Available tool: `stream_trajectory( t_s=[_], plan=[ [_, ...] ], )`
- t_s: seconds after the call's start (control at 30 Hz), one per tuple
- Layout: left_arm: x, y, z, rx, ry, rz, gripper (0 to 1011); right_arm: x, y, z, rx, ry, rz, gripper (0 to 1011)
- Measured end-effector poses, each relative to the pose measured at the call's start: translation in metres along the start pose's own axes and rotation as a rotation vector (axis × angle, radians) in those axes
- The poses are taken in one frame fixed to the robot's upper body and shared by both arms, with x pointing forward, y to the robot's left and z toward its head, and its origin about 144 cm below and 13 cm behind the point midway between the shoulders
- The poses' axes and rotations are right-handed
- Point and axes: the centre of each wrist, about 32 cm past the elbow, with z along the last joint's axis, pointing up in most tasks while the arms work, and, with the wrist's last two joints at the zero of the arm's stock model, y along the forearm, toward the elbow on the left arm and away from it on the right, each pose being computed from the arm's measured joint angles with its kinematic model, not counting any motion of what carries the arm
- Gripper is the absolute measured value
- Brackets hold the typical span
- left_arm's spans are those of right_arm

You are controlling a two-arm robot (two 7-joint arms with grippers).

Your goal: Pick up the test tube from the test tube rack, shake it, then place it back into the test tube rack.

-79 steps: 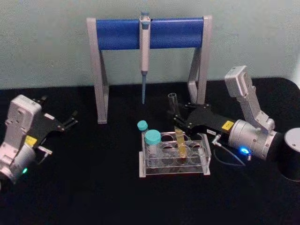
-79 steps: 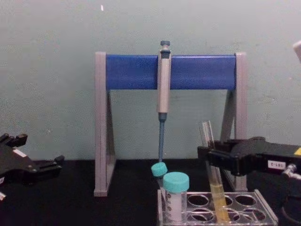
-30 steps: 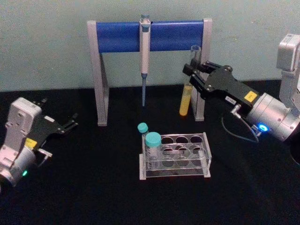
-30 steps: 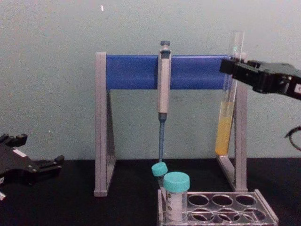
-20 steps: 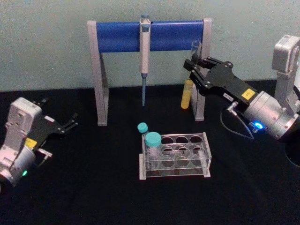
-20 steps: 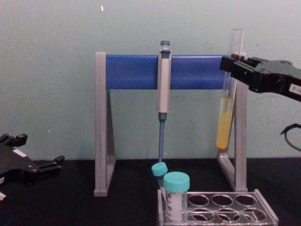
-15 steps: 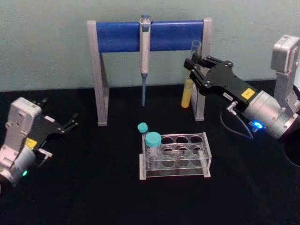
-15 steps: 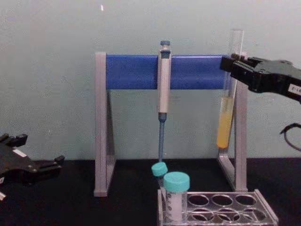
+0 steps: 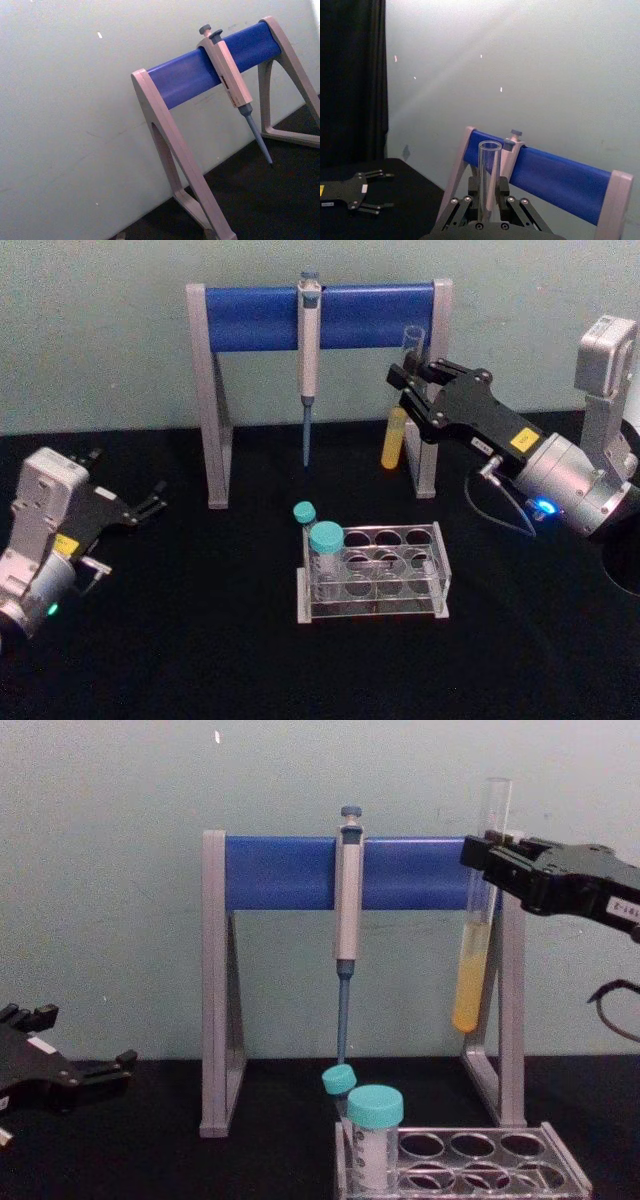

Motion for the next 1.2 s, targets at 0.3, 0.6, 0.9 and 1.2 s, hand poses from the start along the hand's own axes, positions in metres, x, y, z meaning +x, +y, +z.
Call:
stream_trajectory(
  t_s=[0.3,0.6,0.9,1.2],
  plan=[
    [0.000,0.000,0.000,0.000,0.000,0.000,1001,0.003,-0.001,0.000,0.016,0.044,0.073,230],
    [0.000,0.000,0.000,0.000,0.000,0.000,1001,0.019,-0.019,0.009,-0.057,0.123,0.214,230],
    [0.000,0.000,0.000,0.000,0.000,0.000,1002,0.025,-0.037,0.026,-0.168,-0.003,0.161,230],
    [0.000,0.000,0.000,0.000,0.000,0.000,1001,0.013,-0.030,0.025,-0.133,-0.216,0.039,230]
  ],
)
